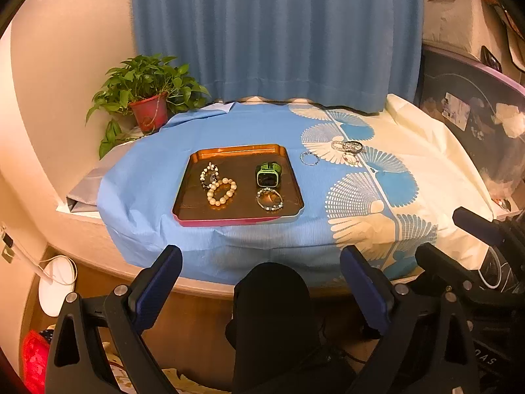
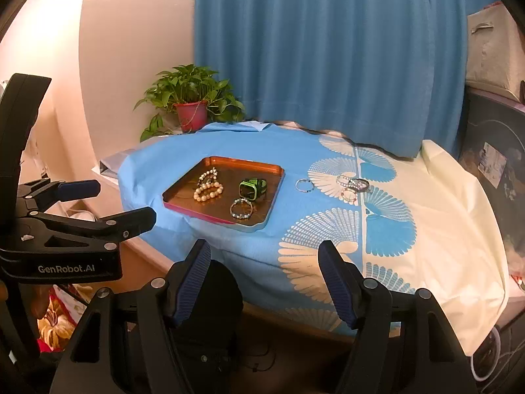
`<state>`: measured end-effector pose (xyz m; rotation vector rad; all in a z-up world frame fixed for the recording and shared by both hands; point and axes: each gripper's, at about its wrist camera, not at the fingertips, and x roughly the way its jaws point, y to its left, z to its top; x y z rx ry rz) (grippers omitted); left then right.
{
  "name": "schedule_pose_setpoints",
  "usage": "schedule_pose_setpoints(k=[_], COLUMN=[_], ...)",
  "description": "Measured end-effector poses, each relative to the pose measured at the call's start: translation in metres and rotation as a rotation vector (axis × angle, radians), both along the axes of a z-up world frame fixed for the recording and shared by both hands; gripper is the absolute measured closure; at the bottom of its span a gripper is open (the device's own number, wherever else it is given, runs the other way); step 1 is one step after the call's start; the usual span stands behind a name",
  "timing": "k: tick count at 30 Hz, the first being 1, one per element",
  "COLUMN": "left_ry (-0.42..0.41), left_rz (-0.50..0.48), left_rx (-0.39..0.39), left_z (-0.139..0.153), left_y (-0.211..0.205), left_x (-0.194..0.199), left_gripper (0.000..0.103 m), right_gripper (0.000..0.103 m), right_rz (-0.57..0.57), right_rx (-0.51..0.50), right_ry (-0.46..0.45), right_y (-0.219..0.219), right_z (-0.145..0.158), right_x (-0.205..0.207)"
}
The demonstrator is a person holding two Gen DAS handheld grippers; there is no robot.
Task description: Organize jewelry
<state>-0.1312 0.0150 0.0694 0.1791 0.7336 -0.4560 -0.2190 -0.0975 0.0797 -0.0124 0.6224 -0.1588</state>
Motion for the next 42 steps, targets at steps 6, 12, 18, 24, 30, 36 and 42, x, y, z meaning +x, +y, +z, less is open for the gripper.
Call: schedule_pose_setpoints(k=[6, 12, 18, 24, 30, 36, 42], left_ry=[0.0, 0.015, 0.035, 0.035, 0.067, 0.07, 0.096], left_rz=[-0.001, 0.001, 0.002, -0.019, -0.048, -0.098, -0.124], left_rx=[0.008, 0.021, 0.025, 0.05, 0.049, 0.056, 0.044], left_z=[-0.001, -0.007, -0.014, -0.019, -0.021, -0.021, -0.02], left_y=[-0.002, -0.004, -0.004, -0.019, -0.044, -0.087, -0.148], left_x=[-0.001, 0.004, 0.013, 0.024, 0.048, 0.082, 0.135], left_gripper=[0.007, 0.007, 0.006, 0.006, 0.006, 0.006, 0.007], right_gripper=[0.034, 0.034, 0.034, 0.034, 0.034, 0.034, 0.034], right_rz=[-0.004, -0.01, -0.019, -0.046, -0.103, -0.187, -0.265], right_rx=[0.005, 0.019, 0.03, 0.046, 0.069, 0.09, 0.098], right_ry=[0.004, 0.024, 0.039, 0.06, 0.077, 0.097, 0.112], right_y=[-0.002, -0.004, -0.011, -0.024, -0.053, -0.1, -0.156], right_z=[0.001, -0.005, -0.012, -0.02, -0.03, -0.04, -0.046], right_x=[-0.002, 0.003, 0.006, 0.012, 0.02, 0.029, 0.048])
